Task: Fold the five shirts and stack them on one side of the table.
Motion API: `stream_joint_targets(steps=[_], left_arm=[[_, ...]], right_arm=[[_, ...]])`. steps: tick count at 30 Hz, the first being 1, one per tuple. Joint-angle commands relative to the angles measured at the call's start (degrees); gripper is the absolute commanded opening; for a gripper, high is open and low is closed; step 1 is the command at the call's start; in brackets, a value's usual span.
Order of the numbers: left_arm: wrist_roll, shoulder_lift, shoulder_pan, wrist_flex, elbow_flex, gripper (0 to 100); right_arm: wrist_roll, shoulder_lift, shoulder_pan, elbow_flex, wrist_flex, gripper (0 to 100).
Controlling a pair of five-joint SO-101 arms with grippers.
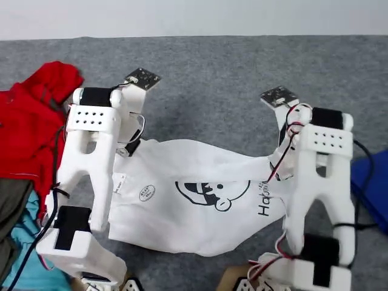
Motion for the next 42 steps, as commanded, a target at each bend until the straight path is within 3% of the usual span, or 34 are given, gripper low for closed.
stream_joint_targets(steps=[1,19,26,30,36,42], left_arm=[[0.62,-0.62,0.35,-1.23,-1.63,0],[0.35,-0.44,0.44,-7.65,3.38,0],[0.35,-0.44,0.97,-7.65,3.47,0],[0.35,-0.44,2.55,-7.38,3.47,0],[0.44,-0.44,4.04,-7.21,3.47,0],[0.62,-1.41,4.13,-7.12,2.59,0]], right_arm=[[1.23,2.86,-0.04,-2.73,-3.12,27.6],[1.05,19.21,2.07,-3.08,-15.78,26.8],[1.32,19.30,1.80,-4.04,-16.22,7.2],[1.32,19.12,2.07,-6.07,-15.87,1.0],[6.15,19.12,1.98,-9.67,-10.86,1.1],[6.95,15.52,2.07,-22.24,-2.42,1.2]])
